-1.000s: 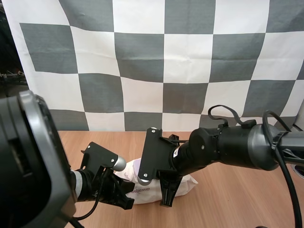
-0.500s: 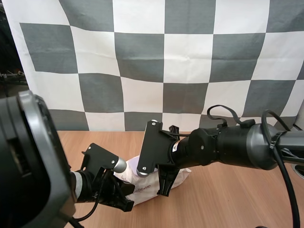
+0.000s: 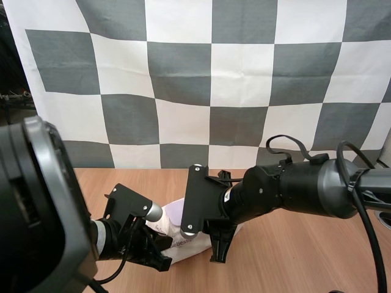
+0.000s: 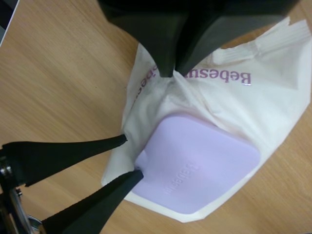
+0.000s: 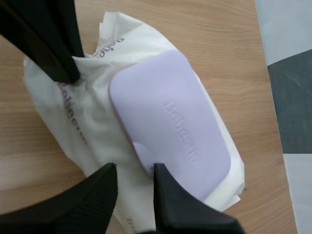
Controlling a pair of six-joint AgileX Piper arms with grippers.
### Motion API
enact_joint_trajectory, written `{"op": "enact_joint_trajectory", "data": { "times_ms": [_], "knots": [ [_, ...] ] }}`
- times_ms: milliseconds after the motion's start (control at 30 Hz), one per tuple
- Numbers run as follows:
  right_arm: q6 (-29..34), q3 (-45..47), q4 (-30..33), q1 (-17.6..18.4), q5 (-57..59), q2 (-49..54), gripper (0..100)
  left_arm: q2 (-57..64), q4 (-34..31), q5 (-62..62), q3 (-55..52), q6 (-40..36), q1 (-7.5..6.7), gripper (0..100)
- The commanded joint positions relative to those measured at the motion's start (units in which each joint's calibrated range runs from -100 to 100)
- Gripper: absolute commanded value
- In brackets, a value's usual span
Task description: Open the wet wipes lid
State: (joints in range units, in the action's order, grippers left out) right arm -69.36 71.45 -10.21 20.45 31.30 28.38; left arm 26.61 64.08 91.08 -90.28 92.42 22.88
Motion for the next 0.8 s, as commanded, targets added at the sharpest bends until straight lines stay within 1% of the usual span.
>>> {"op": "enact_joint_trajectory", "data": {
  "times_ms": [0,167,467,767],
  "knots": [
    [0.01,-0.06,-0.17,0.04,-1.74,0.05,42,0.02,-0.1,0.01,0.01,0.87,-0.03,0],
    [0.01,-0.06,-0.17,0.04,-4.18,0.05,42,0.02,-0.52,0.17,0.01,0.87,-0.03,0],
    [-0.2,-0.06,-0.17,0.04,-2.16,0.05,41,0.02,-0.42,0.17,0.01,0.87,-0.03,0],
    [-0.18,-0.06,-0.65,0.04,-6.84,-3.45,41,0.02,-0.04,0.17,0.01,0.87,-0.03,0]
  ]
}}
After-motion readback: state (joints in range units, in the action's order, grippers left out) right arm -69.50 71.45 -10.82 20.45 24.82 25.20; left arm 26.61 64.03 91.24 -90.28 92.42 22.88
